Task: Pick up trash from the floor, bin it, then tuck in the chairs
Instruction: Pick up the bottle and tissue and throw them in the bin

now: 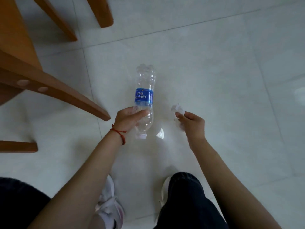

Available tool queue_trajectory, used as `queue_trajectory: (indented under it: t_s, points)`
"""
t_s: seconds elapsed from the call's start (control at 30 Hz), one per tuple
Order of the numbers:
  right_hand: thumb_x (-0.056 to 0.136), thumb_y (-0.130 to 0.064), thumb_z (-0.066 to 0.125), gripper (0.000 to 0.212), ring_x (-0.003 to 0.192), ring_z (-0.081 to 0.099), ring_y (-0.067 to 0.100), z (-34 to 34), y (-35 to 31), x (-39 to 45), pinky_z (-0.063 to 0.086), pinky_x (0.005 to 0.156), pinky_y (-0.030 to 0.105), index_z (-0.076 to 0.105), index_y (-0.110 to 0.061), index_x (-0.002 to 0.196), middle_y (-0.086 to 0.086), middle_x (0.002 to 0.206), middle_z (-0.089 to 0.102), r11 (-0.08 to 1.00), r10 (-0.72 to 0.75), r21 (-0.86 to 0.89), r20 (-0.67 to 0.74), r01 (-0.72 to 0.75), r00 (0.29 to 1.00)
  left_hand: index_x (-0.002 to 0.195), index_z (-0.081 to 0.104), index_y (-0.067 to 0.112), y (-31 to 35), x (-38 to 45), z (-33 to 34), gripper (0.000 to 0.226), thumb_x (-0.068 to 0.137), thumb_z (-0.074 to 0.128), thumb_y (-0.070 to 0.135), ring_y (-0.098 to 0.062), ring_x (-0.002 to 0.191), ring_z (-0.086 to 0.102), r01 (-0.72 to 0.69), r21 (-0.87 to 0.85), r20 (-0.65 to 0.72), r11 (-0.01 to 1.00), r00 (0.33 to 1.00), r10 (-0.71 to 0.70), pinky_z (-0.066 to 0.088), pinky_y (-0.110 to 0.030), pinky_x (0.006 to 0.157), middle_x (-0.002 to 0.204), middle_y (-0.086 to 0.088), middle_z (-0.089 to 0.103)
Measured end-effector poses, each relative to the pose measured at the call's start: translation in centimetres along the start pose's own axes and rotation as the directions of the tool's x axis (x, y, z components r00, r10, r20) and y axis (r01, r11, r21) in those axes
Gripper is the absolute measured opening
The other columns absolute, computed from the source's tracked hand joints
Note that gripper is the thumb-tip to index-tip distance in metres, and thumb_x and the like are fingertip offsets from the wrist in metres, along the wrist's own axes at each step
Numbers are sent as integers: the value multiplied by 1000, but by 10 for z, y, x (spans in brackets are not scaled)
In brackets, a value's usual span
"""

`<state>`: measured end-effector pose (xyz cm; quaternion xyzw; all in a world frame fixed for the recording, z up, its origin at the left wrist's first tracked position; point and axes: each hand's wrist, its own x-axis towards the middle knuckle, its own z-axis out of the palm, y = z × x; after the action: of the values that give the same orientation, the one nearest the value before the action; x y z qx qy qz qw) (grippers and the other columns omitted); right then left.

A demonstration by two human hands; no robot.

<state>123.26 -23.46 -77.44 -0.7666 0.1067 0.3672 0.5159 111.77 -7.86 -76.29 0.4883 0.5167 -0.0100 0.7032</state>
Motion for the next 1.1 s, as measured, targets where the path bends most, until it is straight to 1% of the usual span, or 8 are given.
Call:
queue_trajectory:
  t_s: [0.13, 0.2, 0.3, 0.47, 0.57, 0.67, 0.93, 1.1]
  points:
    - [78, -8, 69, 16, 50, 32, 8, -17, -31, -36, 27, 41, 9, 58, -2, 68, 0, 56, 35, 1000, 21, -10, -14, -21, 1000, 77, 74, 21, 31, -44, -2, 25, 54, 81, 29, -18, 78, 62, 11, -2, 46, 1000, 999, -11, 49, -44, 84, 75, 2, 70]
    - [78, -7, 68, 34, 42, 23, 6, -26, -47, -57, 22, 39, 10, 41, -10, 58, -7, 47, 25, 1000, 29, -3, -18, -30, 999, 72, 73, 23, 49, -69, -2, 9, 66, 78, 19, -15, 75, 61, 15, -3, 38, 1000, 999, -15, 47, -39, 82, 70, 7, 69]
    - [78, -7, 67, 44, 43, 23, 6, -37, -74, -92, 21, 40, 11, 32, -15, 53, -10, 44, 22, 999, 49, 21, -25, -48, 998, 68, 69, 23, 80, -108, -1, 13, 73, 73, 12, -13, 74, 58, 13, -4, 37, 1000, 999, -13, 46, -37, 80, 61, 13, 66]
    - [77, -10, 69, 20, 67, 38, 17, -53, -128, -157, 29, 57, 21, 53, -7, 67, 7, 68, 36, 994, 93, 64, -9, -92, 996, 76, 65, 22, 132, -176, 2, 15, 79, 65, 8, -2, 63, 60, 19, -4, 71, 1000, 997, -18, 45, -32, 77, 56, 17, 66]
    - [78, -11, 70, 21, 70, 41, 18, -64, -162, -193, 34, 61, 21, 60, 8, 77, 8, 74, 45, 990, 115, 84, -24, -112, 993, 78, 64, 20, 162, -216, 5, 13, 80, 65, 7, 4, 57, 61, 27, -18, 86, 999, 996, -25, 45, -31, 76, 56, 17, 67]
    - [77, -11, 70, 11, 75, 49, 19, -77, -193, -224, 41, 71, 25, 66, -1, 79, 9, 79, 53, 984, 140, 115, -31, -135, 990, 76, 64, 21, 187, -252, 8, 14, 79, 66, 7, 4, 57, 61, 29, -36, 79, 999, 997, -27, 45, -31, 76, 57, 16, 67]
    - [75, -12, 73, 5, 80, 57, 23, -106, -259, -289, 47, 82, 33, 70, -14, 72, 11, 83, 62, 981, 148, 126, -4, -146, 989, 82, 63, 22, 230, -341, 9, 10, 80, 65, 12, -14, 83, 59, 80, -52, 36, 995, 996, -78, 46, -41, 91, 84, 1, 64]
    - [77, -12, 72, 7, 75, 53, 22, -109, -292, -329, 45, 70, 27, 68, -12, 71, 12, 78, 58, 995, 96, 24, 108, -99, 990, 83, 62, 21, 235, -395, 8, 6, 82, 65, 16, -20, 91, 58, 71, -71, -32, 995, 997, -74, 48, -40, 90, 88, -3, 63]
